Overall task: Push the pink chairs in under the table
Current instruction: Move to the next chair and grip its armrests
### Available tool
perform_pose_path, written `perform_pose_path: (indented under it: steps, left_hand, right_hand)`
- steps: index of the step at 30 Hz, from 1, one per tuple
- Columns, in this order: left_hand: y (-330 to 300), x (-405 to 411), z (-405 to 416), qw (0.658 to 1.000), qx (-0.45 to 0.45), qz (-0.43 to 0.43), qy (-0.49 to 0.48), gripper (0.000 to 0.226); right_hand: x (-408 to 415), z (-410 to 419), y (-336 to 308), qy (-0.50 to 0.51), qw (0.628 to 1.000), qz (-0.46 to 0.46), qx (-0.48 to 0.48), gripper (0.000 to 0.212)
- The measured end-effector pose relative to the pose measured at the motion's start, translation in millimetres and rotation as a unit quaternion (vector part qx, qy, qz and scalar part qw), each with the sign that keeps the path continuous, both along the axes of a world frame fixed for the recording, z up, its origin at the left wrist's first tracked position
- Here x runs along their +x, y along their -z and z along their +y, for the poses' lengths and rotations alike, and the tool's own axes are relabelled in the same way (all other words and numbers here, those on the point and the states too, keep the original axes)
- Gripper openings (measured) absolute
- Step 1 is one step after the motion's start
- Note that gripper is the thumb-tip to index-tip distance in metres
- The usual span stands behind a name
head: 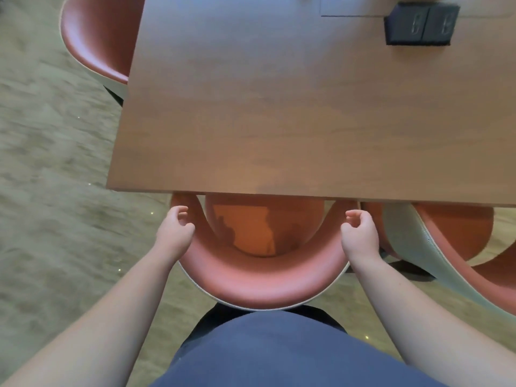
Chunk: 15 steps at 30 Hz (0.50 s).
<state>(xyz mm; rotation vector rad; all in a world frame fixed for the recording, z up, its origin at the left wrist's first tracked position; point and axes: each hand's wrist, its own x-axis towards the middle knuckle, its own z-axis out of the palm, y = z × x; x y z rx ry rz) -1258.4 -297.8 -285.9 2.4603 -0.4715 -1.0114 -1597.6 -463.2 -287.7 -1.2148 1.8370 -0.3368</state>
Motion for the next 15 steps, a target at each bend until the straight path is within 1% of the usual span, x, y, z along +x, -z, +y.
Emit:
perform_pose_path:
  steps: [3, 4, 6, 7, 8, 10, 11, 13, 15]
  left_hand:
    - [25.4, 2.8, 7.6, 0.996, 0.062, -0.051, 0.025, 0.069]
    - [32.9, 6.2, 9.3, 0.995, 0.070, -0.064, 0.018, 0.074]
    - [45.1, 12.3, 13.8, 0.994, 0.085, -0.070, -0.016, 0.083]
    - [51.5, 15.3, 15.9, 0.993, 0.089, -0.055, -0.050, 0.086]
    - [57.3, 18.5, 18.3, 0.991, 0.090, -0.022, -0.098, 0.087]
    - [67.7, 24.7, 21.2, 0.977, 0.064, 0.072, -0.191, 0.079]
    - [71.4, 27.4, 21.8, 0.968, 0.044, 0.111, -0.221, 0.073]
    - [77.8, 34.3, 19.9, 0.962, 0.014, 0.142, -0.234, 0.072]
    - [84.8, 41.7, 16.4, 0.962, -0.006, 0.145, -0.233, 0.079]
  right_hand:
    - [-9.9, -6.0, 22.4, -0.008, 0.996, 0.088, 0.026, 0.055]
    - [-11.0, -7.4, 29.1, 0.002, 0.994, 0.100, 0.048, 0.062]
    - [-10.9, -6.8, 41.2, 0.027, 0.990, 0.094, 0.100, 0.073]
    - [-9.9, -6.8, 47.0, 0.037, 0.988, 0.085, 0.120, 0.078]
    - [-9.1, -7.1, 52.2, 0.045, 0.987, 0.082, 0.133, 0.082]
    - [-9.7, -11.3, 62.0, 0.051, 0.985, 0.095, 0.137, 0.088]
    - [-11.1, -14.5, 66.8, 0.051, 0.984, 0.103, 0.139, 0.089]
    - [-15.8, -21.6, 77.1, 0.055, 0.982, 0.116, 0.140, 0.087]
    - [-19.8, -26.4, 86.1, 0.067, 0.981, 0.117, 0.140, 0.083]
